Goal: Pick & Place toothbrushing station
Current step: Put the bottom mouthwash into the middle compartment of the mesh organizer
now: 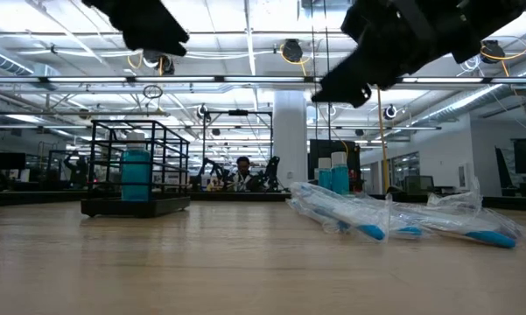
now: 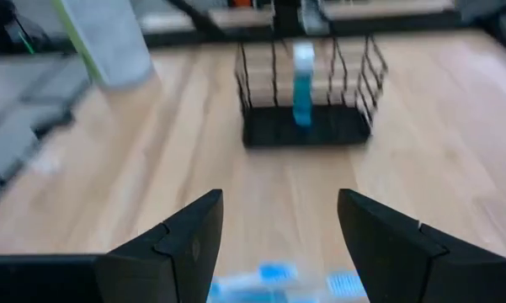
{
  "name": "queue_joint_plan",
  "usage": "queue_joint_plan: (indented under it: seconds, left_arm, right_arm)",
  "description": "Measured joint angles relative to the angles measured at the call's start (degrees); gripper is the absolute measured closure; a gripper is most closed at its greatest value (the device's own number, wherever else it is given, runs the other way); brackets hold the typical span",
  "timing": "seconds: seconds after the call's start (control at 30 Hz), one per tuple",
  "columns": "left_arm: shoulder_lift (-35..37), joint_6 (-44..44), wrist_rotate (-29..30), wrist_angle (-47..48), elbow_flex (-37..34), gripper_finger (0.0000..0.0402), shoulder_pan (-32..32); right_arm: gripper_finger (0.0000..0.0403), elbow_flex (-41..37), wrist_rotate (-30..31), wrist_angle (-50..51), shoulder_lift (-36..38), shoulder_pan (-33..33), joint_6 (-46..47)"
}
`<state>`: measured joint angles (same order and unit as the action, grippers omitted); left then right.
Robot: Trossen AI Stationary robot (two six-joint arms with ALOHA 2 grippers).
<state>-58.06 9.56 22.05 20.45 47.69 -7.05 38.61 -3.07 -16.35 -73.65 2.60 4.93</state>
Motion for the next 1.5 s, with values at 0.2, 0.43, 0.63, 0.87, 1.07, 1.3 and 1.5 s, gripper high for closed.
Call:
queue_joint_plan:
  seconds: [0.2,0.43,0.63,0.87,1.07,1.3,1.5]
  left_arm:
    - [8.80,1.56,2.04,-5.67,-9.20,0.0178,0.15]
    - [16.05,-1.09,3.68,-18.60,-16.47,0.0179,0.89]
    - [16.78,-2.62,4.77,-22.08,-17.91,0.0183,2.43]
    - [16.83,-4.20,6.52,-22.76,-17.91,0.0183,4.90]
    - [16.84,-7.14,6.24,-24.10,-17.91,0.0183,6.51]
    - [16.87,-6.92,6.48,-24.97,-17.91,0.0183,7.33]
    - [16.85,-4.74,6.42,-25.22,-17.91,0.0183,7.40]
  right_arm:
    - [0.0177,-0.02,0.29,14.30,6.46,-1.45,-0.09]
    - [0.0177,-1.56,17.24,22.92,11.43,-3.03,-0.12]
    - [0.0177,-8.06,18.59,16.15,9.70,-8.77,-1.09]
    - [0.0177,-17.76,8.72,-0.40,6.75,-16.91,0.16]
    - [0.0177,-23.98,1.70,-18.20,1.02,-21.50,-2.71]
    - [0.0177,-23.51,-8.71,-26.34,-9.03,-26.23,-5.34]
    - [0.0177,-21.05,-12.33,-29.78,-15.10,-27.37,-7.44]
